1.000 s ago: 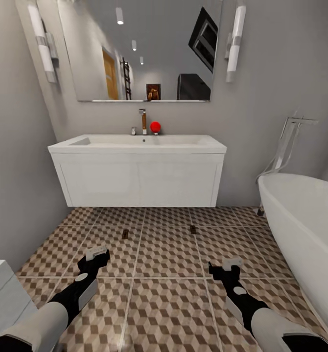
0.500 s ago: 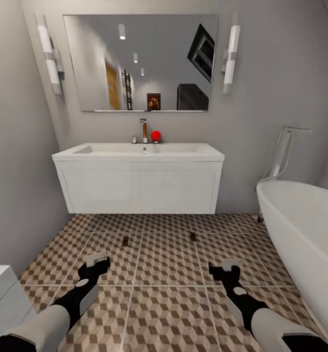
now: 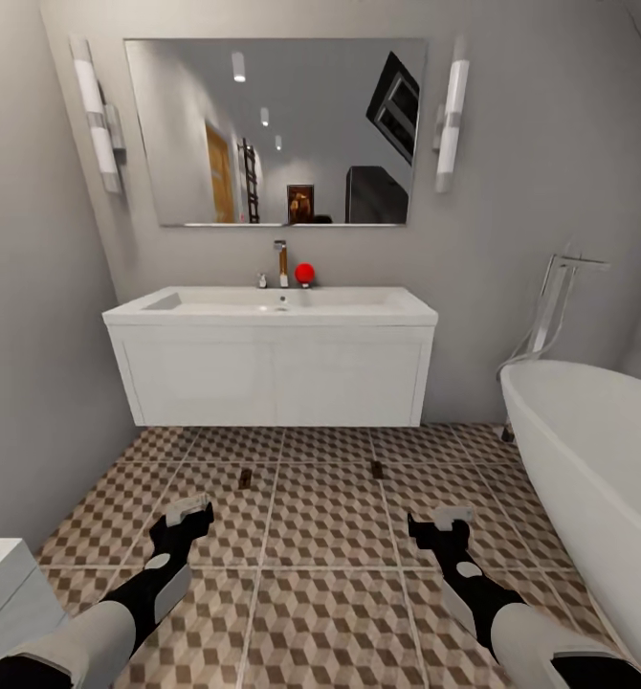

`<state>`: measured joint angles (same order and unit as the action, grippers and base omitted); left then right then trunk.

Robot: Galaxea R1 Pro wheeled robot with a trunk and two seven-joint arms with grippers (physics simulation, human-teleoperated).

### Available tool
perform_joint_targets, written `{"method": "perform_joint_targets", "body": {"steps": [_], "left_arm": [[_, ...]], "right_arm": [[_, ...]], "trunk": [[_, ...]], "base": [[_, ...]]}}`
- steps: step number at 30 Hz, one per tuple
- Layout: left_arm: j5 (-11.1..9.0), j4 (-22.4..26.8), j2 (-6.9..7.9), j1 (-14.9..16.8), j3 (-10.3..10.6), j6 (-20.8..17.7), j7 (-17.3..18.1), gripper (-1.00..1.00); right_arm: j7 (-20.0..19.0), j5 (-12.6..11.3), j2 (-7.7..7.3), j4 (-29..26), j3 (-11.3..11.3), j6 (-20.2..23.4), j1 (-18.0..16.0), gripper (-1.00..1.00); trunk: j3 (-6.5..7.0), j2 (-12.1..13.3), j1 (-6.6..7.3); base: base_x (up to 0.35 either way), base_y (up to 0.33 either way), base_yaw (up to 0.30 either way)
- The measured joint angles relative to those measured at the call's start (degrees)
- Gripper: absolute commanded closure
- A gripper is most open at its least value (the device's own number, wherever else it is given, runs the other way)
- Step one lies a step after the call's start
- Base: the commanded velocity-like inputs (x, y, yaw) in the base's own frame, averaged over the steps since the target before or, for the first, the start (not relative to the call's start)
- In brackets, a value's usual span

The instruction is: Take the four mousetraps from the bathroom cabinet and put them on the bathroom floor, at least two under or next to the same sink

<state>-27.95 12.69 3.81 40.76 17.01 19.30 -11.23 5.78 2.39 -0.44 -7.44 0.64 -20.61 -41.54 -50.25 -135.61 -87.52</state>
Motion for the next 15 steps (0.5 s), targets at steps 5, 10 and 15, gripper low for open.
{"method": "perform_joint_targets", "body": {"steps": [5,10,15], "left_arm": [[0.0,0.0,0.02,0.0,0.0,0.2,0.1,-1.0],[0.0,0.0,-0.02,0.0,0.1,0.3,0.1,-1.0],[0.0,-0.1,-0.05,0.0,0.1,0.3,0.1,-1.0]], "right_arm": [[0.0,0.0,0.0,0.0,0.0,0.0,0.0,-1.0],[0.0,-0.1,0.0,0.0,0.0,0.0,0.0,-1.0],[0.0,0.0,0.0,0.0,0.1,0.0,0.0,-1.0]], "trunk": [[0.9,2.0,1.1],[1.8,4.0,2.2],[2.69,6.0,3.3]], "base": [[0.0,0.0,0.0],[0.0,0.0,0.0],[0.0,0.0,0.0]]}}
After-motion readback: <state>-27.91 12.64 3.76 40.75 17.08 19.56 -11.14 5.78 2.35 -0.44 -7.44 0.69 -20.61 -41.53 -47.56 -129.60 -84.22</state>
